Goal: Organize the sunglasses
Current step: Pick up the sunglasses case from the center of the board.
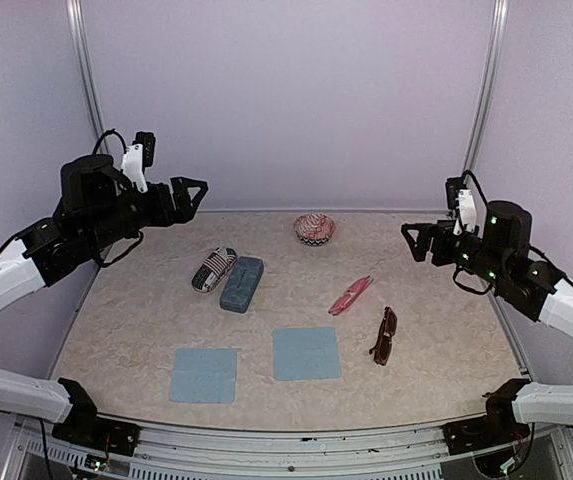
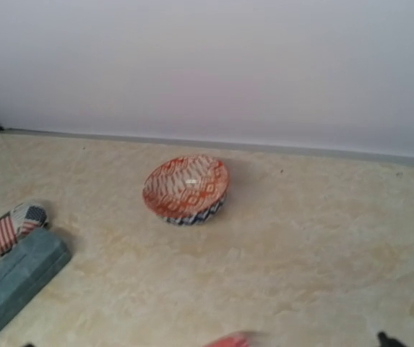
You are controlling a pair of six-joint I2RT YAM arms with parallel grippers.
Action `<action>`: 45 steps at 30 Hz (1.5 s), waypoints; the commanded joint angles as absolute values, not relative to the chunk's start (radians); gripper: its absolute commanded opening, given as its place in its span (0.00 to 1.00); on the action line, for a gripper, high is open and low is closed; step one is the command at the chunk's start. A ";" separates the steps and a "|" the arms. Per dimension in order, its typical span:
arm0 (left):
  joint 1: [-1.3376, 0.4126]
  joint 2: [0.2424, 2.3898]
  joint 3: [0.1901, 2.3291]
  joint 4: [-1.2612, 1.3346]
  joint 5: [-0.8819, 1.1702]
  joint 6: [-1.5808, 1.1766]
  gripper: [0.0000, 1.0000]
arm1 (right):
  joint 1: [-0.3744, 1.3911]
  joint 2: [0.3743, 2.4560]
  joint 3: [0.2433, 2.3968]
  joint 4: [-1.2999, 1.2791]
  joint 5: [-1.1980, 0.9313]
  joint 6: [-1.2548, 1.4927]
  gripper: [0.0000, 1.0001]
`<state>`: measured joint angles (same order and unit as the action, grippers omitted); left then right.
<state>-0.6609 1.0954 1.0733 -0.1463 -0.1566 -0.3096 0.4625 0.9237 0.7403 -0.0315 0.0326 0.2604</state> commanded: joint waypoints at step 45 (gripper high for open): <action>-0.706 1.966 1.541 -0.627 -0.262 -0.420 0.98 | 0.646 0.954 0.543 -0.035 -0.042 0.367 1.00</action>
<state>-0.7082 1.9133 1.4921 -0.5560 -0.2237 -0.4221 0.6235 0.9409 0.5133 -0.0135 -0.0799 0.3431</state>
